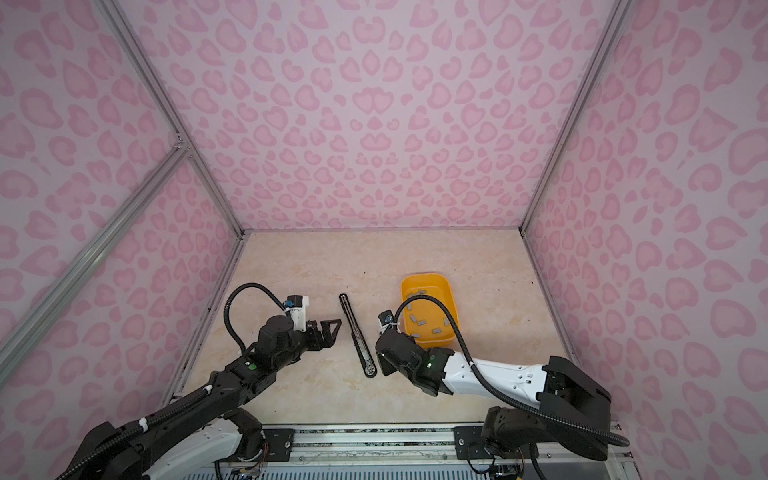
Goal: Load the staples into the stapler
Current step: 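Lift the strip and carry it with the right gripper to the pink stapler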
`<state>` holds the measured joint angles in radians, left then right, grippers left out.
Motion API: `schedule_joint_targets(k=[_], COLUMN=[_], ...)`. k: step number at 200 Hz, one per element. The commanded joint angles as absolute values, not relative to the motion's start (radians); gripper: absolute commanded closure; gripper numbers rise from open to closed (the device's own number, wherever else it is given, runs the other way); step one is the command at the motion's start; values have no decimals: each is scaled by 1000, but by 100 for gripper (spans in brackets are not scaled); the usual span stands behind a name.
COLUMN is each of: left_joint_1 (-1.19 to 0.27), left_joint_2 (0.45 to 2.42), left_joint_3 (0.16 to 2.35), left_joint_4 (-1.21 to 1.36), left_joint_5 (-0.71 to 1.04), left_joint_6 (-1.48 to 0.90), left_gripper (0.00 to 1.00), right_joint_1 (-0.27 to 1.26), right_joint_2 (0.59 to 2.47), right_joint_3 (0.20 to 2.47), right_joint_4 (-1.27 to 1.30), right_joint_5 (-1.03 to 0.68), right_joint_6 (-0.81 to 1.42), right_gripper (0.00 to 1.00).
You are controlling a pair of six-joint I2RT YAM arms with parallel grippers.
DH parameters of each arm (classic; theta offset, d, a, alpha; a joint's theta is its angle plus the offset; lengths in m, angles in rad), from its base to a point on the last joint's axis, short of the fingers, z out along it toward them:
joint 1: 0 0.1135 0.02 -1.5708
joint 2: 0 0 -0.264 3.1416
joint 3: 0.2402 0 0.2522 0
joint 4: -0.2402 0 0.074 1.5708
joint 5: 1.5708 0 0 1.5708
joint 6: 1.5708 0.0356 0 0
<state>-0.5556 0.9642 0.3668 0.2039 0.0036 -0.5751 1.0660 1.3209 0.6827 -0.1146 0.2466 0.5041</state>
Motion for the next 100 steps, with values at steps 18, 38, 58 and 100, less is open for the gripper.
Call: schedule_joint_targets(k=[18,38,58,100], left_joint_1=[-554,-554,-554,-554], left_joint_2=[942,938,934,931], left_joint_3=[365,362,361,360], left_joint_4=[232,230,229,227], left_joint_5=[-27,-29,-29,-34], left_joint_6=[-561,-563,-564,-563], left_gripper=[3,3,3,3], right_joint_1=[1035,1014,1003,982], right_joint_2=[1339,1333,1329,1376], right_joint_3=[668,646,619,630], right_joint_4=[-50,-6,53,59], right_joint_5=[252,224,202,208], right_joint_6=[495,491,474,471], right_gripper=[93,93,92,95])
